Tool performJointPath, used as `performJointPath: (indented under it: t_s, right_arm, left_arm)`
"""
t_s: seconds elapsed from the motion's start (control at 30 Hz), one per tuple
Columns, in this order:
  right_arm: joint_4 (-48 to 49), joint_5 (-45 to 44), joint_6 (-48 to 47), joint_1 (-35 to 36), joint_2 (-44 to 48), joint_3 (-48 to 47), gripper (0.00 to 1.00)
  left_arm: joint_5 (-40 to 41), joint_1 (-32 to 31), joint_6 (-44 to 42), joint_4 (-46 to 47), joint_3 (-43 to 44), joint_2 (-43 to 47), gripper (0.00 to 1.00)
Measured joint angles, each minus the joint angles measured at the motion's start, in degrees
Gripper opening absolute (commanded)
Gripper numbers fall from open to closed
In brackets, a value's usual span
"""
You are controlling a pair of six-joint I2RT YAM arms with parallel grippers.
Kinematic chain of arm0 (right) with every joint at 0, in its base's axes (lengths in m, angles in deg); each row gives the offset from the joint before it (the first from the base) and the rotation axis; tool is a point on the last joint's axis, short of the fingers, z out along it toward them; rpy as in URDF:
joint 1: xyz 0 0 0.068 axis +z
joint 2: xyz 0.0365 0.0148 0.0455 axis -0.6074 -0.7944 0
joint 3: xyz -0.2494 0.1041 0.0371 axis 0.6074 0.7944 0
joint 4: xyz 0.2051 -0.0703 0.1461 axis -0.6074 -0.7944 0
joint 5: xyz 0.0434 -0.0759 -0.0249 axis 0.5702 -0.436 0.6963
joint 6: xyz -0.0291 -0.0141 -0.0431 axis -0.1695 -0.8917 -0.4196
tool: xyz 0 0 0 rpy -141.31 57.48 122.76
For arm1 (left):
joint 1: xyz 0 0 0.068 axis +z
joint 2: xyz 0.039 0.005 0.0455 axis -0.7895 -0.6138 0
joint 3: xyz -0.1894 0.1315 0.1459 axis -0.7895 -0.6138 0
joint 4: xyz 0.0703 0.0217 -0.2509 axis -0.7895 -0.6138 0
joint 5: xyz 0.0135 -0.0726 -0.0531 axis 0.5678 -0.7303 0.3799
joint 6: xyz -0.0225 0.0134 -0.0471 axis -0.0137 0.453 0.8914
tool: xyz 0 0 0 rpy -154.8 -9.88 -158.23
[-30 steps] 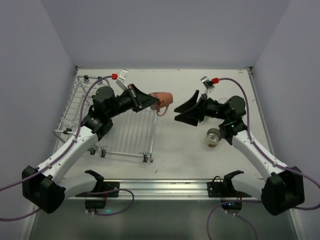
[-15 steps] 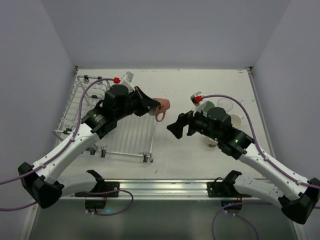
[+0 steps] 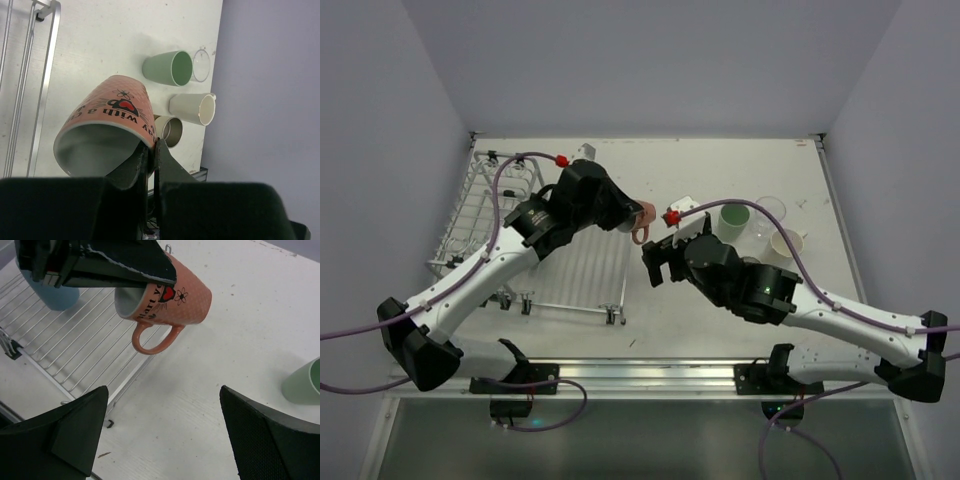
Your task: Unload the cups from the dish rack
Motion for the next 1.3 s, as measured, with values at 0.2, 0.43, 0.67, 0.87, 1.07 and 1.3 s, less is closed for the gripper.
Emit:
performJointPath:
  t_s: [0.2, 0.43, 0.67, 0.87, 1.07, 1.3]
  right_arm:
    - [-2.4, -7.9, -1.9, 4.6, -11.0, -8.0, 0.88]
    - [-7.7, -14.1, -1.9, 6.8, -21.1, -13.9, 0.75]
    - [-10.3, -20.2, -1.9, 7.2, -24.4, -18.0, 0.67]
    - [-10.0, -22.7, -3.0, 7.5, -25.9, -18.2, 0.59]
    - [-7.1, -24.0, -5.6, 7.5, -26.1, -17.9, 0.52]
    - [-2.7, -25.1, -9.1, 7.6, -26.1, -15.6, 0.48]
  left_arm:
    - [0.6, -0.1, 0.8, -3.0, 2.1, -1.9, 0.0]
    - [1.6, -0.3, 1.5, -6.1, 5.3, -2.9, 0.0]
    - [1.7, -0.3, 1.5, -7.0, 6.4, -2.9, 0.0]
    - [1.6, -0.3, 1.6, -7.7, 6.4, -2.9, 0.0]
    - [1.1, -0.3, 1.5, -7.9, 6.4, -2.9, 0.0]
    - [-0.5, -0.3, 1.5, -7.8, 6.3, -2.8, 0.0]
